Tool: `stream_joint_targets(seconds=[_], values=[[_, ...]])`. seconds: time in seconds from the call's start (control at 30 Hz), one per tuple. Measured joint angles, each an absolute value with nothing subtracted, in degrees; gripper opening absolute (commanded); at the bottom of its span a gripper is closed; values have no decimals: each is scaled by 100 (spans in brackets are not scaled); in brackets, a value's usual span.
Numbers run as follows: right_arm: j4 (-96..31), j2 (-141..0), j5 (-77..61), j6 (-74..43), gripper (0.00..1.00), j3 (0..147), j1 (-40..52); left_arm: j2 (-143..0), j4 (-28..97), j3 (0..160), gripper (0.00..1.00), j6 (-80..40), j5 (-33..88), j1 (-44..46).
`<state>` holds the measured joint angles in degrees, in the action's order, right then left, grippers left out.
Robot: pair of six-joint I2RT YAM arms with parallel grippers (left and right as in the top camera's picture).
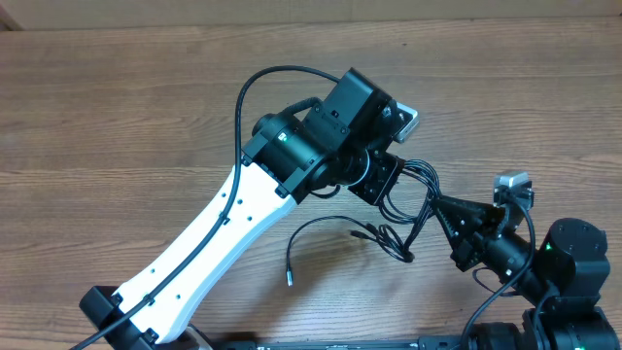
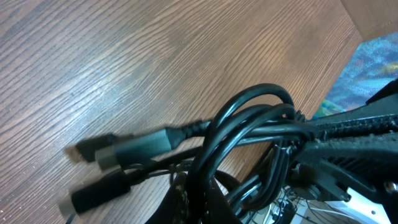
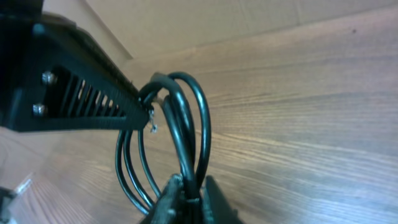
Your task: Untangle cables
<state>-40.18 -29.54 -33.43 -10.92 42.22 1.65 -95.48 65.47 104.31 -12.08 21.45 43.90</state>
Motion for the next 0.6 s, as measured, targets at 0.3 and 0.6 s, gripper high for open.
stream_joint_targets(seconds=[0.3,0.6], values=[[-4021,-2954,-3345,-1048,4,4222,165,-9548,6547,10431,4,-1253,2139,4390],[-4160,-2954,-3352,-1286,4,4222,165,-9548,6702,10431,4,-2563,1313,4392]])
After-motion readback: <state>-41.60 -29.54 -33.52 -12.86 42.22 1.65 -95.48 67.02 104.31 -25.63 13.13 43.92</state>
